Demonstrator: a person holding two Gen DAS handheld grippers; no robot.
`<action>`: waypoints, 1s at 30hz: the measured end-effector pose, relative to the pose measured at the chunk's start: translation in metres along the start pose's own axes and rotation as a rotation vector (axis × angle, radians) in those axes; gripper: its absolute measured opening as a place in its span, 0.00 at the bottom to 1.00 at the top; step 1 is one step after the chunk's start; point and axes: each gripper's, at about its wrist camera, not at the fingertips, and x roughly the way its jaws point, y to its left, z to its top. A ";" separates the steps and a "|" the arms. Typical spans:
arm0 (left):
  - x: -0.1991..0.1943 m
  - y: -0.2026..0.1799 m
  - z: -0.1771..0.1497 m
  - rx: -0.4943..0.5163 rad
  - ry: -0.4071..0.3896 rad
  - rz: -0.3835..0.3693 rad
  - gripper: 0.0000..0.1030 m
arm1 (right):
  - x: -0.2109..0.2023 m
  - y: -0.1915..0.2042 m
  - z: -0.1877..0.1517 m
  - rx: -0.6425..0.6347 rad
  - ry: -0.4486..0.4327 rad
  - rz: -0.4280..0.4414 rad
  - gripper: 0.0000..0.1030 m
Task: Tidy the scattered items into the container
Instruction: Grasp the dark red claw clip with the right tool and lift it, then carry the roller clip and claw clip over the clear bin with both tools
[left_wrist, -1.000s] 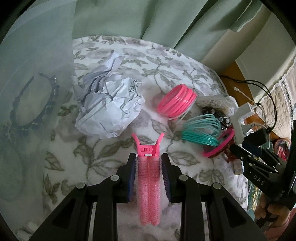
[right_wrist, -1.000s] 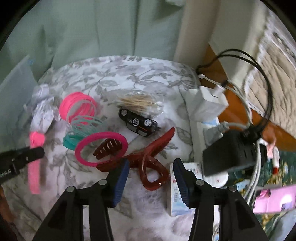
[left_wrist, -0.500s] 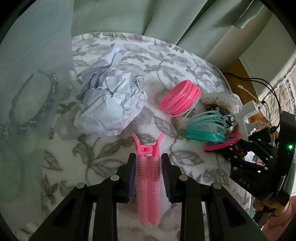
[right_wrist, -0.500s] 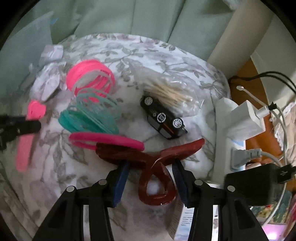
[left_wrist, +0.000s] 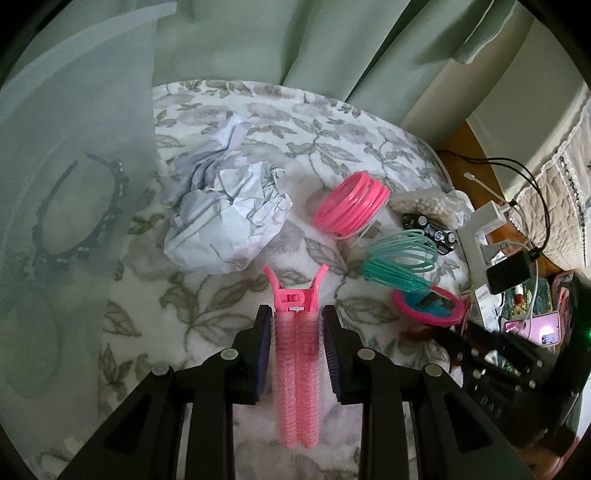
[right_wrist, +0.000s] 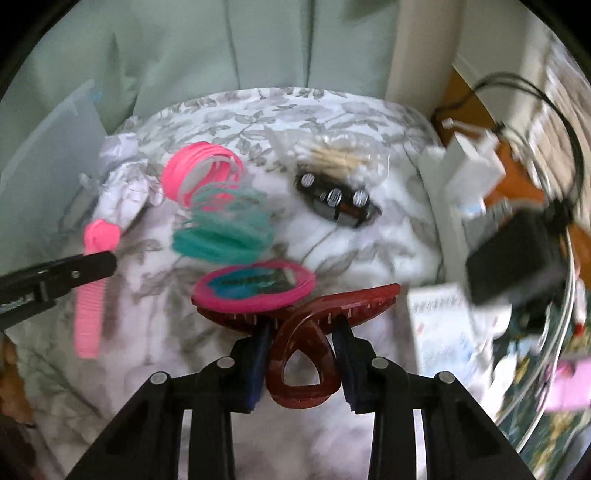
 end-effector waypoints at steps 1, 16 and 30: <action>-0.003 0.000 -0.001 0.003 -0.003 -0.005 0.27 | -0.003 0.002 -0.003 0.024 0.002 0.008 0.35; -0.072 0.001 -0.006 0.041 -0.110 -0.035 0.27 | -0.068 0.017 -0.013 0.133 -0.086 0.010 0.35; -0.140 -0.009 0.008 0.094 -0.245 -0.070 0.27 | -0.139 0.043 0.011 0.167 -0.274 0.075 0.35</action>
